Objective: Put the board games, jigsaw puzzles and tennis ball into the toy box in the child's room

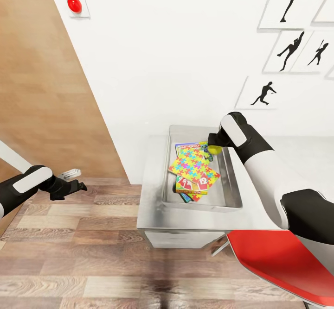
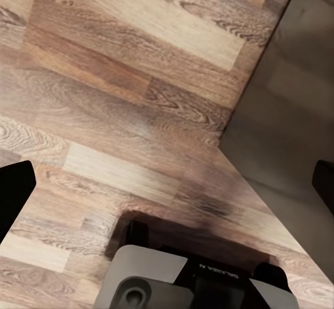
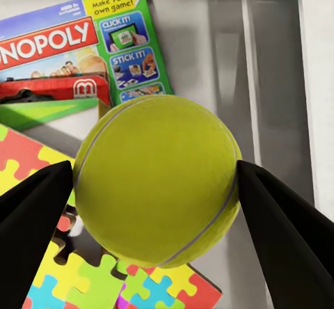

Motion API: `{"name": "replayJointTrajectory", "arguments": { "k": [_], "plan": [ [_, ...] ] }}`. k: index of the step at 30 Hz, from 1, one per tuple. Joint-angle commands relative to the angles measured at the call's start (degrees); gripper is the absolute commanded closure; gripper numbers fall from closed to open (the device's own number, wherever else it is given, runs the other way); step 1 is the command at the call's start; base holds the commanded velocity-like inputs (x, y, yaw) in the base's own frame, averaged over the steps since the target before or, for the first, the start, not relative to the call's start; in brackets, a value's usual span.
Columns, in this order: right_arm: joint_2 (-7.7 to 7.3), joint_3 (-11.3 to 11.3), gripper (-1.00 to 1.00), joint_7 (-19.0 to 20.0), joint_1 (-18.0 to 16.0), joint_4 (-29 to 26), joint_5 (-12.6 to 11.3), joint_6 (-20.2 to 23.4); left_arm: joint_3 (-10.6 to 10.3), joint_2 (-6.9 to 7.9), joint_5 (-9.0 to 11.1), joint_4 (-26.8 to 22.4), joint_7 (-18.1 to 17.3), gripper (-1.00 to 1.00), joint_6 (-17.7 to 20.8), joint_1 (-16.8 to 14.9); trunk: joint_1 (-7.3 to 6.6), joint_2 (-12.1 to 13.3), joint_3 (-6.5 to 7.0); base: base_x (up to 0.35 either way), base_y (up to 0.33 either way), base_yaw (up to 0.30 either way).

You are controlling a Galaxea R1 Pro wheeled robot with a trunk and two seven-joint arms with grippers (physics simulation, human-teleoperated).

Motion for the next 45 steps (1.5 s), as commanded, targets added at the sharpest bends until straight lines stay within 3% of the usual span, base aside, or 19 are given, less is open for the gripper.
{"name": "replayJointTrajectory", "arguments": {
  "k": [1,22,33,38,45],
  "plan": [
    [-0.08,0.4,-1.00,-0.5,-0.1,-0.1,-0.6,0.1,-0.3,0.06,0.6,-0.1,0.5,-1.00,-0.1,-0.1,0.04,-0.1,-0.10,0.000,0.000,0.000],
    [-0.05,0.3,-1.00,-0.7,-0.2,-0.5,-0.7,0.0,-0.3,0.13,0.6,-0.1,0.4,-1.00,0.0,-0.1,0.04,-0.1,-0.10,-0.026,0.045,0.000],
    [-0.24,0.1,-1.00,-0.7,-0.2,-5.0,-0.7,0.8,-0.3,0.21,0.6,-0.1,0.4,-1.00,0.0,-0.1,0.04,-0.1,0.48,0.000,0.000,0.000],
    [-0.25,0.0,-1.00,-0.5,-0.2,-9.7,-1.2,1.2,-0.3,0.21,0.6,-0.1,0.1,-1.00,0.1,-0.1,0.04,-0.1,0.93,0.000,0.000,0.000],
    [-0.52,-0.1,-1.00,-0.4,-0.2,-11.0,-1.7,1.2,-0.4,0.28,0.6,-0.1,-2.5,-1.00,0.2,-0.1,0.04,-0.1,1.58,0.000,0.000,0.000]
  ]
}}
